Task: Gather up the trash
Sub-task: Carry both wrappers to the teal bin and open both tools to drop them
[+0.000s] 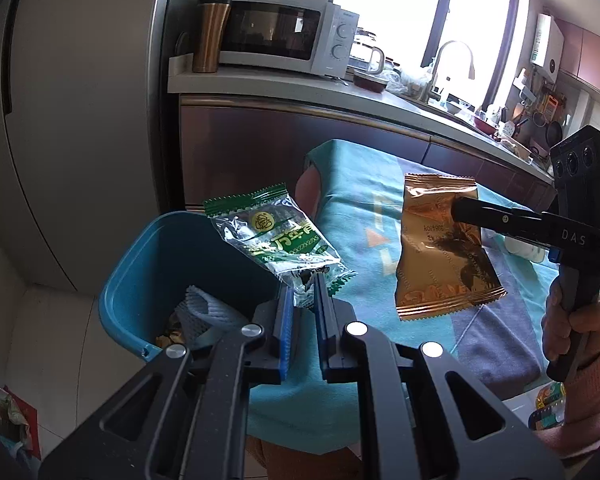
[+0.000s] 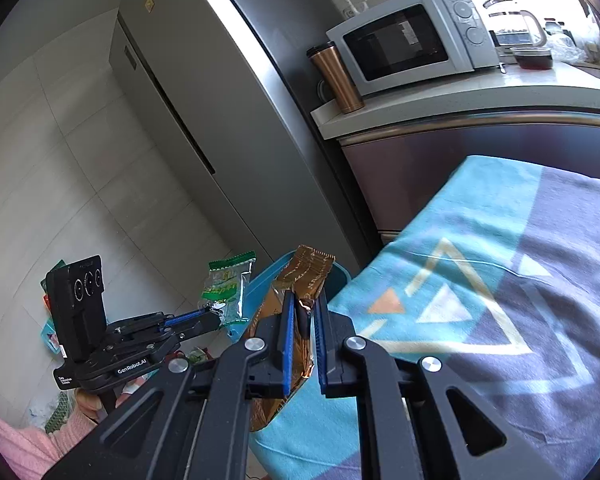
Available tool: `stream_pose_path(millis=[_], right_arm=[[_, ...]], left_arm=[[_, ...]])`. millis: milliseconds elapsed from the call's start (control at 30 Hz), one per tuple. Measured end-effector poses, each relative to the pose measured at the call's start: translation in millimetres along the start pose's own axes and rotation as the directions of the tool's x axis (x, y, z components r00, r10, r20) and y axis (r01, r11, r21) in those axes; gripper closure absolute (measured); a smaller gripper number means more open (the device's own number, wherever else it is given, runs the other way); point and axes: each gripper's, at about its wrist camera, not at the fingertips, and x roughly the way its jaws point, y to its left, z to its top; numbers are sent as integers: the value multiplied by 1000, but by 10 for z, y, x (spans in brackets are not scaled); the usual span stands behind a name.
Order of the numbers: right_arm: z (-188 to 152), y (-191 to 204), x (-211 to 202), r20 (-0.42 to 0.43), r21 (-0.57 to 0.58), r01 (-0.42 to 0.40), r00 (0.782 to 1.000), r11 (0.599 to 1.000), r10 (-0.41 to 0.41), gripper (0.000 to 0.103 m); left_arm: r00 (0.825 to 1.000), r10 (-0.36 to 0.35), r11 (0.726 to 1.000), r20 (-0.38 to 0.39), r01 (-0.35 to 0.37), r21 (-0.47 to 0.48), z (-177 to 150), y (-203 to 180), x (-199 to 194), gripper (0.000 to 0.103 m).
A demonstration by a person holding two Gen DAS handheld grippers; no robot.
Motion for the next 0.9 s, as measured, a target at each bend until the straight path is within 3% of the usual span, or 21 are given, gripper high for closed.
stream_pose_path(millis=[333, 900], right_arm=[[142, 153, 365, -43, -29, -14, 999, 999, 13, 95], [223, 241, 955, -133, -58, 11, 991, 998, -19, 94]], left_arm=[[997, 76, 996, -28, -77, -44, -41, 370, 101, 92], [985, 139, 985, -105, -148, -86, -147, 707, 459, 92]])
